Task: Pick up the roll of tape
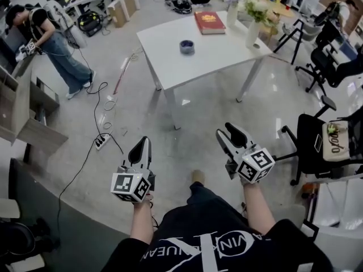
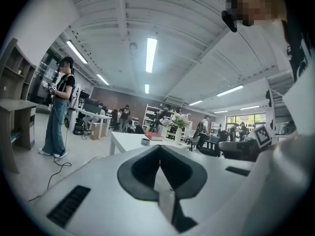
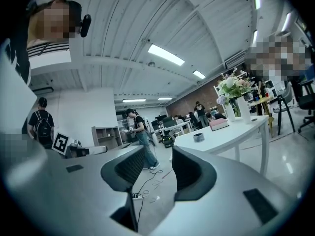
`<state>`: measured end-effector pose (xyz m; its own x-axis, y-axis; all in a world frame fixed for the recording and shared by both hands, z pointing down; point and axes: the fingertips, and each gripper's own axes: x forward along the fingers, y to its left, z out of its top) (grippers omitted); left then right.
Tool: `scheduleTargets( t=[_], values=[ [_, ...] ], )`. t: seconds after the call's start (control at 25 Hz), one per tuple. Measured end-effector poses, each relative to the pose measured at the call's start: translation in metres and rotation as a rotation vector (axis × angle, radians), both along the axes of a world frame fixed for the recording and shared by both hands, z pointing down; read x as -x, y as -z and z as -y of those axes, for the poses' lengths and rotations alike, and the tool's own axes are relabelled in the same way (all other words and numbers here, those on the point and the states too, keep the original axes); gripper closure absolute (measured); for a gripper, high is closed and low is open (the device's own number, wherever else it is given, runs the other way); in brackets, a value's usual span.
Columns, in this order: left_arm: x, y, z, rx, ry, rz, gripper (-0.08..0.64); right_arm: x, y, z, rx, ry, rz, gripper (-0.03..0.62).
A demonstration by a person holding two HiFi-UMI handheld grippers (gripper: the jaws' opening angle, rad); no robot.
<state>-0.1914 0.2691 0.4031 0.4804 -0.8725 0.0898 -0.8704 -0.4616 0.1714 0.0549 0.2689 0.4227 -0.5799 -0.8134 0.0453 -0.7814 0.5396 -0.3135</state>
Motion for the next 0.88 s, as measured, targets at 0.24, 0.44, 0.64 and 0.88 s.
scheduleTargets(
  t=[0.24, 0.44, 0.64, 0.88],
  values=[
    [-0.006, 0.004, 0.05, 0.0, 0.026, 0.016, 0.555, -0.008, -0.003, 0.055, 0.005, 0.027, 0.014, 0.403],
    [-0.017, 0.003, 0.09, -0.003, 0.035, 0.02, 0.555, -0.017, -0.005, 0.097, 0.005, 0.046, 0.004, 0.401],
    [-0.03, 0.002, 0.118, -0.013, 0.039, 0.02, 0.555, -0.027, -0.007, 0.128, 0.001, 0.055, 0.011, 0.402],
    [-0.038, -0.002, 0.137, -0.001, 0.045, 0.016, 0.555, -0.031, -0.01, 0.147, 0.007, 0.072, 0.019, 0.403]
  ],
)
